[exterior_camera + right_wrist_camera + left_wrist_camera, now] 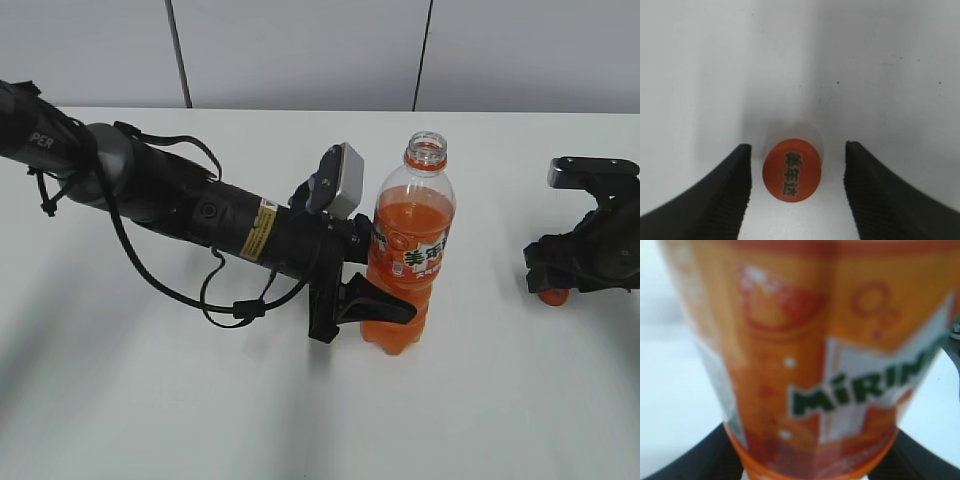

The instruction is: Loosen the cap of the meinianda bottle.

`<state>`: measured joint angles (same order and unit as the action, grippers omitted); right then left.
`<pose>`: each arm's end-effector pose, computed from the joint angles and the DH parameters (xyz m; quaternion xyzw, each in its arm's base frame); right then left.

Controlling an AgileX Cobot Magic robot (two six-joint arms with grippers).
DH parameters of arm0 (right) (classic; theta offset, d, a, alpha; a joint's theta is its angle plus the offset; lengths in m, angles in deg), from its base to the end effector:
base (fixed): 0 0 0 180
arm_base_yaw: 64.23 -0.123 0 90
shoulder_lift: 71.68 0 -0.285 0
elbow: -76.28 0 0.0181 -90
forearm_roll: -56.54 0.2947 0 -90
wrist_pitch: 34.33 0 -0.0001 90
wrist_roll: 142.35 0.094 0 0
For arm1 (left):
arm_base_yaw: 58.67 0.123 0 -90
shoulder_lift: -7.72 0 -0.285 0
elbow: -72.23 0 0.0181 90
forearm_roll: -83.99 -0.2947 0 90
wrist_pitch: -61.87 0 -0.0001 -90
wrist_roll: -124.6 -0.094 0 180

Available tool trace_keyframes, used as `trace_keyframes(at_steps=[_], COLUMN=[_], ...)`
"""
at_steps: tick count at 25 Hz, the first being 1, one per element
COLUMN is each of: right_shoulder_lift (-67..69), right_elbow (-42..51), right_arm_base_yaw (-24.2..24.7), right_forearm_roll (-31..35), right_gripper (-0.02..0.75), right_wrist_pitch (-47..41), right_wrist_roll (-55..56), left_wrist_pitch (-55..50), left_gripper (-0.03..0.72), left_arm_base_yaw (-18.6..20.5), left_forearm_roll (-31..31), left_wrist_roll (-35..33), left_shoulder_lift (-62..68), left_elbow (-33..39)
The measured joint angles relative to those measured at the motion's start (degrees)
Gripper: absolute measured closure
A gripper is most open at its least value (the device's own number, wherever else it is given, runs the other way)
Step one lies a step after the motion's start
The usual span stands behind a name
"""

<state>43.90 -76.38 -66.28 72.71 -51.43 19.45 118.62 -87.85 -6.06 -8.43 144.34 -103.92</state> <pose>0.3476 0.0202 0.0682 -0.0481 0.9819 0.0393 0.1790 0.3472 -0.2838 0.0631 0.6181 0.5741 -0.4080 0.3491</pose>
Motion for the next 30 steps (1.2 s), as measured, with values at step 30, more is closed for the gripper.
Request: trace_keyframes(at_steps=[30], right_shoulder_lift=[-6.5], right_elbow=[0.2], right_arm_base_yaw=[0.0], right_forearm_roll=[0.1], right_gripper=[0.182], right_wrist_pitch=[-1.9], right_wrist_roll=[-0.1], left_wrist_pitch=[0.5], left_gripper=[0.104], left_arm_base_yaw=[4.6], left_forearm_roll=[-12.7], left_wrist_roll=[4.8], left_shoulder_lift=[-0.6], left_elbow=[0.1])
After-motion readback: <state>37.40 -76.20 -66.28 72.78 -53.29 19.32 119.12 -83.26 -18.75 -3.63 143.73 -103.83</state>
